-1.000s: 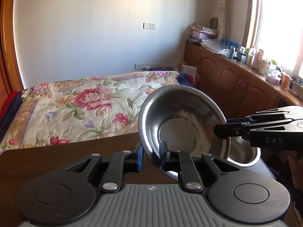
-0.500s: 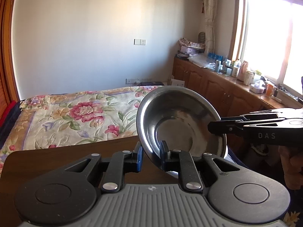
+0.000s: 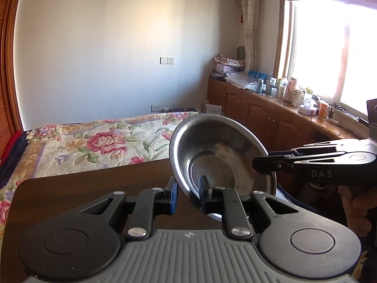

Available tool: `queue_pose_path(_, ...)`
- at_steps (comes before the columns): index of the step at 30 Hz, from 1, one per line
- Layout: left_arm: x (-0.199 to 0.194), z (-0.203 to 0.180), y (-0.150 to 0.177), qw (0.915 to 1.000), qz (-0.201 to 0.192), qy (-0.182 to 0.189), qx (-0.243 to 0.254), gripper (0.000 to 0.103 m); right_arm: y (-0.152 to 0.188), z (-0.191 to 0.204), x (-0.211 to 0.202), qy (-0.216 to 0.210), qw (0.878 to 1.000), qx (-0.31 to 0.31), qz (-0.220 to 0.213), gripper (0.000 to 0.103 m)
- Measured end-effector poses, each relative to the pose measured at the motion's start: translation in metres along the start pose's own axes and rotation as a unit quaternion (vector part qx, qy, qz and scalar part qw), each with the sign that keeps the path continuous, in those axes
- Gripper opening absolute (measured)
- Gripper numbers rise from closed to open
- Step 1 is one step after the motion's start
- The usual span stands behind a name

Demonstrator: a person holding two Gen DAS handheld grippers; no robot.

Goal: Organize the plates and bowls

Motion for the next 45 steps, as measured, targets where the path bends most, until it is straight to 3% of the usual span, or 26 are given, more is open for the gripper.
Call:
queue_pose_path(20, -0.010, -0.002, 0.097, 0.9993, 0.029, -0.008, -0.023, 0.021, 0.083, 0.017, -0.001, -0.034, 0.998, 0.042, -0.014, 0.017)
queue_pose_path(31, -0.011, -0.006, 0.114, 0.9989, 0.041, -0.013, -0.017, 0.024, 0.096, 0.024, -0.002, -0.018, 0.999, 0.022, -0.018, 0.017)
queue_pose_path(45, 0.000, -0.014, 0.133, 0.9974, 0.071, -0.011, 0.008, 0.024, 0.115, 0.018, 0.004, 0.011, 1.000, -0.013, 0.008, 0.018)
Point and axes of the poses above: each gripper's, at about its wrist camera, not at the fingertips, and x roughly the way its jaws point, z to its left, y to its underside, the point moved 10 cm from there along x, roughly the way its jaws point, and after that the axes turned 9 degrees about x, right-handed, at the moved point
